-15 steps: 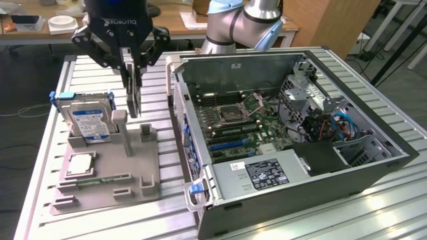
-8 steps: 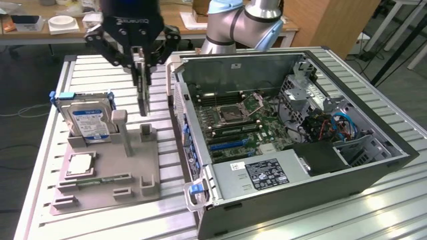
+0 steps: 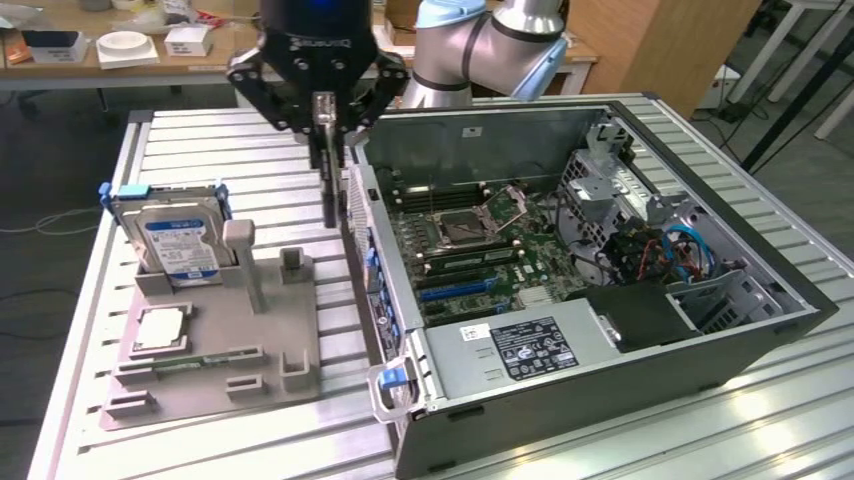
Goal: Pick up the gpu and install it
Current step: 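Pick up the gpu and move the gpu toward the slot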
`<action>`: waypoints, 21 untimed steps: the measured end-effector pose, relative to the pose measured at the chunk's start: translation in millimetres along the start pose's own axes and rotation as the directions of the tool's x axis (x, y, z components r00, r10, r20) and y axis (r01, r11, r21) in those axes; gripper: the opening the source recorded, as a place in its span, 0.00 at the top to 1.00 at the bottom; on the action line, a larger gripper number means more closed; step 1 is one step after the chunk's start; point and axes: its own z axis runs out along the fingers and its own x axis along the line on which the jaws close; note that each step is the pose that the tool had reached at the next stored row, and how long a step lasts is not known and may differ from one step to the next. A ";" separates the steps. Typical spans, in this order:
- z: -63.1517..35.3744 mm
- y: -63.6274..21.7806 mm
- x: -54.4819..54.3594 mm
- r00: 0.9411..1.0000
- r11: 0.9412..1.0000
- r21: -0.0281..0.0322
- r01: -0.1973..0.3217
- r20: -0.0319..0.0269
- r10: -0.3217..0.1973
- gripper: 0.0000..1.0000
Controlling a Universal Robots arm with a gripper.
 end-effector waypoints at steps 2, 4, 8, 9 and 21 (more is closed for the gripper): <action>0.4 0.5 -9.0 1.000 1.000 0.000 0.001 0.000 -0.001 0.74; 0.9 1.0 -18.2 1.000 1.000 0.000 0.001 0.000 -0.001 0.74; 1.6 1.9 -36.2 1.000 1.000 0.000 0.002 0.000 -0.002 0.74; 1.8 2.2 -40.7 1.000 1.000 0.000 0.002 0.000 -0.002 0.74; 4.0 5.0 -95.3 1.000 1.000 -0.001 0.005 0.000 -0.005 0.74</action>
